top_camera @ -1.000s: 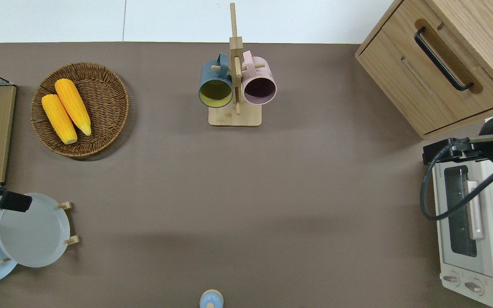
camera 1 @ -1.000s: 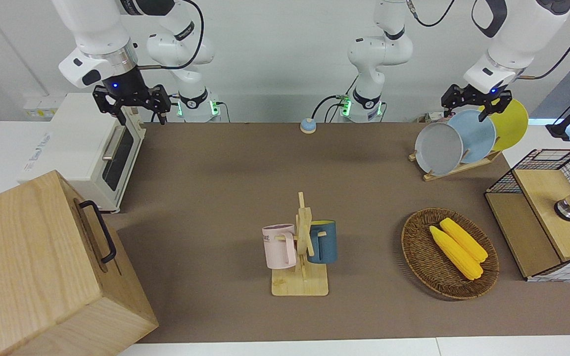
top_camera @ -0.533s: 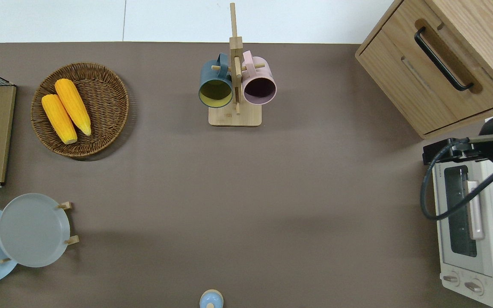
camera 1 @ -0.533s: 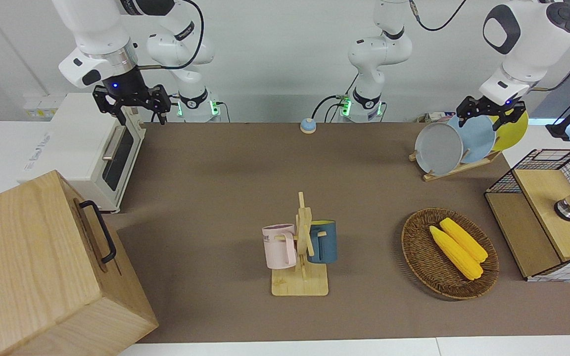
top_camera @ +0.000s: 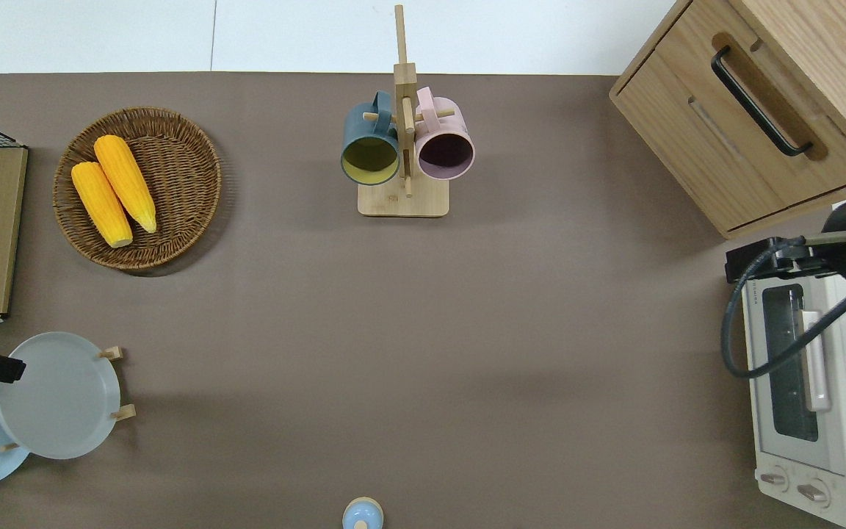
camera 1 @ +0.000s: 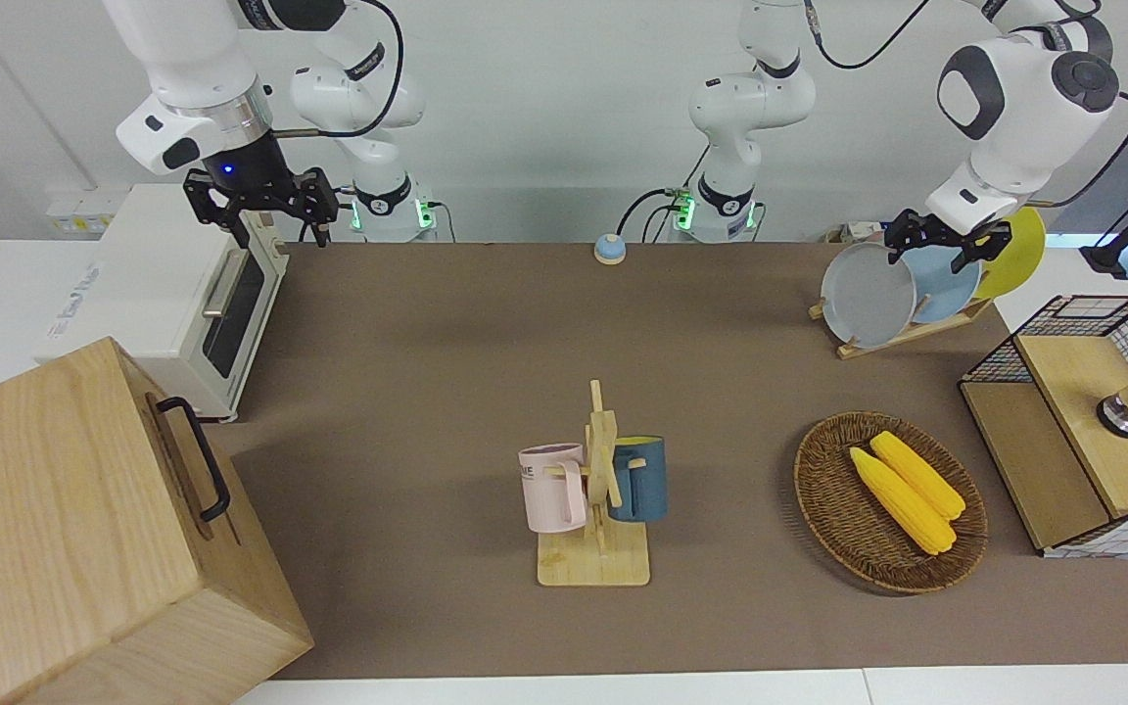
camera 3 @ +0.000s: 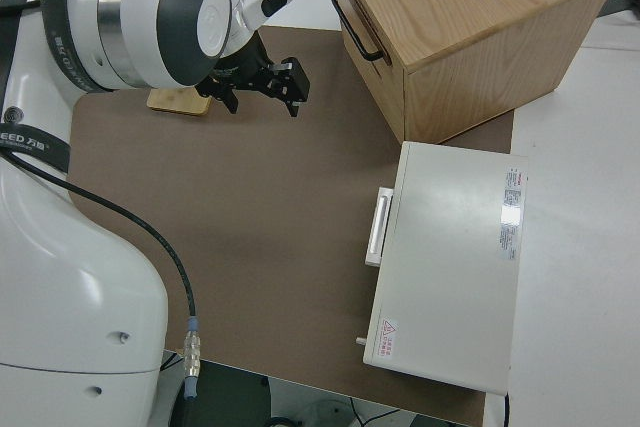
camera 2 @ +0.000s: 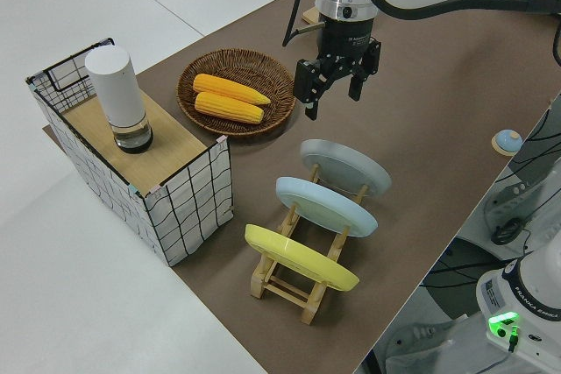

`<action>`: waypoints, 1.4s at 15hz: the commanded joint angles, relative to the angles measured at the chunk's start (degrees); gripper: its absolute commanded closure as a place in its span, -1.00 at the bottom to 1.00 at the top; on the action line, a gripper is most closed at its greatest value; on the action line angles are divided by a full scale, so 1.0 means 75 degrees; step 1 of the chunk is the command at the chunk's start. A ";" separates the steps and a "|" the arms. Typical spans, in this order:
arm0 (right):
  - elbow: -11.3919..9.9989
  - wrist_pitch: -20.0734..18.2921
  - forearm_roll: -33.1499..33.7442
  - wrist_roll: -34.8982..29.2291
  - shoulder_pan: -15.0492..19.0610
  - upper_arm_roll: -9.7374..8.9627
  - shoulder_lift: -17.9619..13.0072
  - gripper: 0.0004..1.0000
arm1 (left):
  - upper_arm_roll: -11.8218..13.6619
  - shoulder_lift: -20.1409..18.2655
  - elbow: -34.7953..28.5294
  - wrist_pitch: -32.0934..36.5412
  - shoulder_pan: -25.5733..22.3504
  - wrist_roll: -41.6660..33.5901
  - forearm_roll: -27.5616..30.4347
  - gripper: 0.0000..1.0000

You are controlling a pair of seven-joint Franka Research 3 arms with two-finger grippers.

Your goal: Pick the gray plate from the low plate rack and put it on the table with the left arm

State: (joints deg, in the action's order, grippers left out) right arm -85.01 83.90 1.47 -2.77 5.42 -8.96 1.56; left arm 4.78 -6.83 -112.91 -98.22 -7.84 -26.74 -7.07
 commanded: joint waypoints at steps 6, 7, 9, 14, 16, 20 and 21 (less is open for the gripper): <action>0.0049 -0.0007 -0.0020 -0.0030 -0.0055 0.0046 0.0003 -0.97 | -0.0005 -0.0331 -0.1421 -0.1342 -0.0325 -0.0079 -0.0113 -1.00; 0.0049 -0.0007 -0.0020 -0.0030 -0.0055 0.0046 0.0003 -0.97 | -0.0005 -0.0331 -0.1480 -0.1342 -0.0325 -0.0079 -0.0113 -1.00; 0.0049 -0.0007 -0.0020 -0.0030 -0.0055 0.0046 0.0003 -0.97 | -0.0005 -0.0331 -0.1573 -0.1400 -0.0337 -0.0067 -0.0113 -1.00; 0.0049 -0.0007 -0.0020 -0.0030 -0.0055 0.0046 0.0003 -0.97 | -0.0005 -0.0331 -0.1878 -0.1752 -0.0431 -0.0067 -0.0113 -1.00; 0.0049 -0.0007 -0.0020 -0.0030 -0.0055 0.0046 0.0003 -0.97 | -0.0005 -0.0331 -0.1890 -0.1741 -0.0431 -0.0067 -0.0113 -0.75; 0.0049 -0.0007 -0.0020 -0.0030 -0.0055 0.0046 0.0015 -0.97 | -0.0005 -0.0331 -0.1949 -0.1729 -0.0431 -0.0067 -0.0101 0.24; 0.0049 -0.0007 -0.0020 -0.0030 -0.0055 0.0046 0.0003 -0.97 | -0.0017 -0.0331 -0.1949 -0.1729 -0.0431 -0.0067 -0.0101 0.54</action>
State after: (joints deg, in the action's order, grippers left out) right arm -85.01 83.90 1.47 -2.77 5.42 -8.96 1.56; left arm 5.03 -7.48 -125.14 -109.63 -10.34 -26.76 -7.14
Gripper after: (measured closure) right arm 0.013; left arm 0.366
